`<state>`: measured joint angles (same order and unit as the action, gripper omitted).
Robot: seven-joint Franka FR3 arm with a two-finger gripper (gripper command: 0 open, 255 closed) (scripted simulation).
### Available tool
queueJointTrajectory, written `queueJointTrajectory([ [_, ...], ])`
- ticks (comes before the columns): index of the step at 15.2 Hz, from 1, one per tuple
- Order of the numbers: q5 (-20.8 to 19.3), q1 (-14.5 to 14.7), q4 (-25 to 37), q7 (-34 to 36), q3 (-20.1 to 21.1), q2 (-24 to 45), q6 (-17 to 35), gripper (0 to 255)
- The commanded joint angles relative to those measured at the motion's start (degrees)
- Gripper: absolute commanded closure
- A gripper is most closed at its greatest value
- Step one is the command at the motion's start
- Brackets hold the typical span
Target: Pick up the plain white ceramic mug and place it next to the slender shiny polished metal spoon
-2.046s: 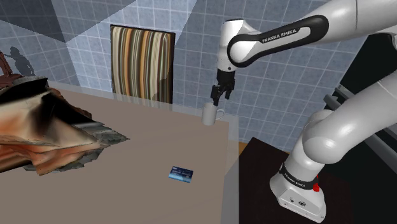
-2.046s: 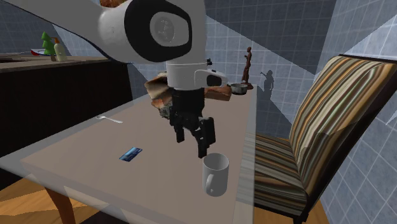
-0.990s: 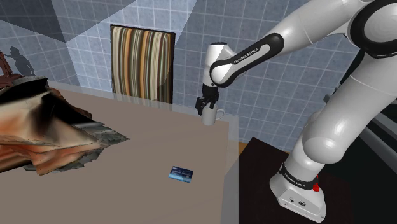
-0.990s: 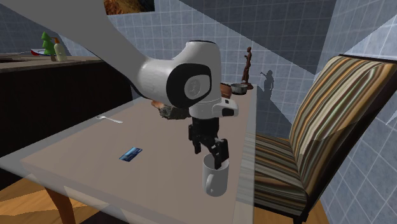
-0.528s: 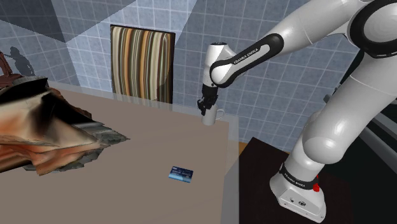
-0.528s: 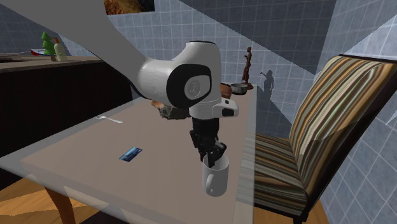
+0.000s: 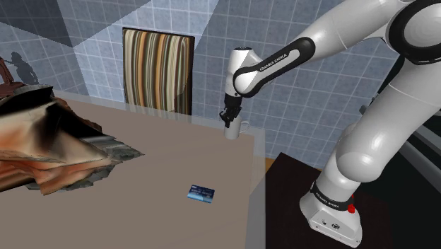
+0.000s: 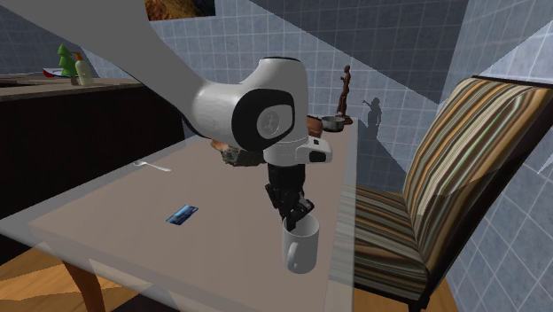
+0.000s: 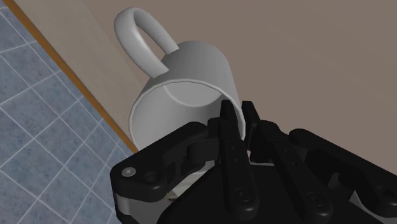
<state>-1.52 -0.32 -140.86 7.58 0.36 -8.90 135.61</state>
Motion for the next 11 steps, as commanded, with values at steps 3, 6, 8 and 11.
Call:
queueJointTrajectory([
  [3,0.1,0.0,1.1,-0.1,0.0,-1.4,-2.5,255],
  [6,0.1,0.0,2.2,-0.2,0.0,-2.8,-5.0,255],
  [8,0.2,0.0,3.1,-0.2,0.0,-3.6,-6.6,255],
  [11,0.2,0.1,4.4,-0.3,0.0,-4.7,-9.1,255],
])
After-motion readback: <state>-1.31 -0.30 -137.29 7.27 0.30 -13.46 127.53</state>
